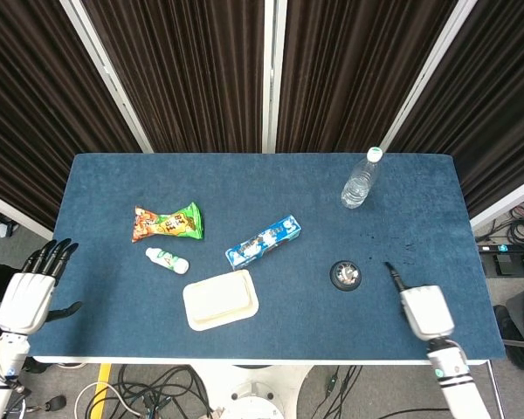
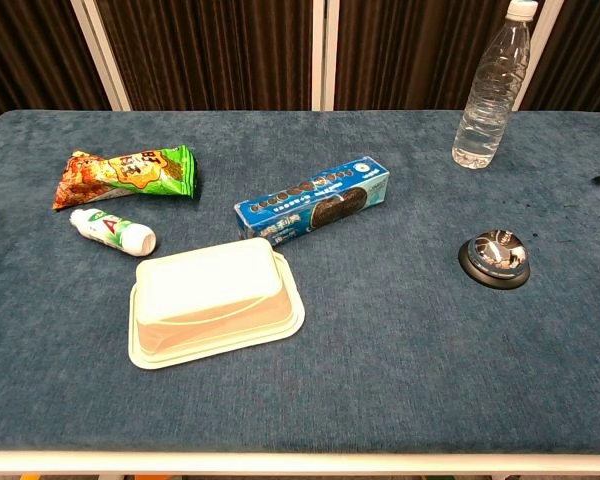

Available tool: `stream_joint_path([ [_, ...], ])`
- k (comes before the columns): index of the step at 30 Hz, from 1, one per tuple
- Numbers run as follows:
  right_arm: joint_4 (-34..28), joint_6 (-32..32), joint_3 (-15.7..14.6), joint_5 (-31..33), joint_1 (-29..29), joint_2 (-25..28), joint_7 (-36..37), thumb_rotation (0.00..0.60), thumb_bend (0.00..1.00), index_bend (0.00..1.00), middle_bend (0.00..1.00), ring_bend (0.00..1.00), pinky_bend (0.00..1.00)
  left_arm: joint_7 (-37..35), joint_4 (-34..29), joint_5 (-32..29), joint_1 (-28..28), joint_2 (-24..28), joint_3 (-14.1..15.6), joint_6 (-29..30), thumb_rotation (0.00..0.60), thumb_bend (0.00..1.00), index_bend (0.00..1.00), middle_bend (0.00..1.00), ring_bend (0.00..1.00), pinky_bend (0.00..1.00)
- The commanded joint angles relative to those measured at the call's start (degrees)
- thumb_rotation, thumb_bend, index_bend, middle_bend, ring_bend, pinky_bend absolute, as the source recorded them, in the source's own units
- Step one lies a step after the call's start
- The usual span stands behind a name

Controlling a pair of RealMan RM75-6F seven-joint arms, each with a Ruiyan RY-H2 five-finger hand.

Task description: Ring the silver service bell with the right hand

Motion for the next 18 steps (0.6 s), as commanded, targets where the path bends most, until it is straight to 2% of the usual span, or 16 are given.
stream_joint_path([
  [1, 1.7, -3.4, -0.1, 0.7, 2.4, -3.5, -3.2, 0.6, 1.0, 0.0, 0.88, 0.79, 0.74, -0.4, 0.2, -0.3, 0.2, 0.1, -0.1, 0.2, 0.6, 0.02, 0.07, 0.04, 0.0, 0.15],
  [7, 1.9, -5.3, 0.2, 2.8, 3.7, -6.0, -7.1, 0.6, 1.0, 0.0, 0.88, 0.79, 0.74, -1.7, 1.5, -0.9, 0.4, 0.2, -0.1, 0.0, 0.6, 0.02, 0.07, 0.04, 0.0, 0.15],
  [18, 2.8, -8.0, 0.0, 6.0, 5.0, -7.3, -8.8, 0.6, 1.0, 0.0, 0.89, 0.79, 0.74, -3.3, 3.0, -1.4, 0.6, 0.1, -0.2, 0.0, 0.6, 0.02, 0.07, 0.04, 0.0, 0.15],
])
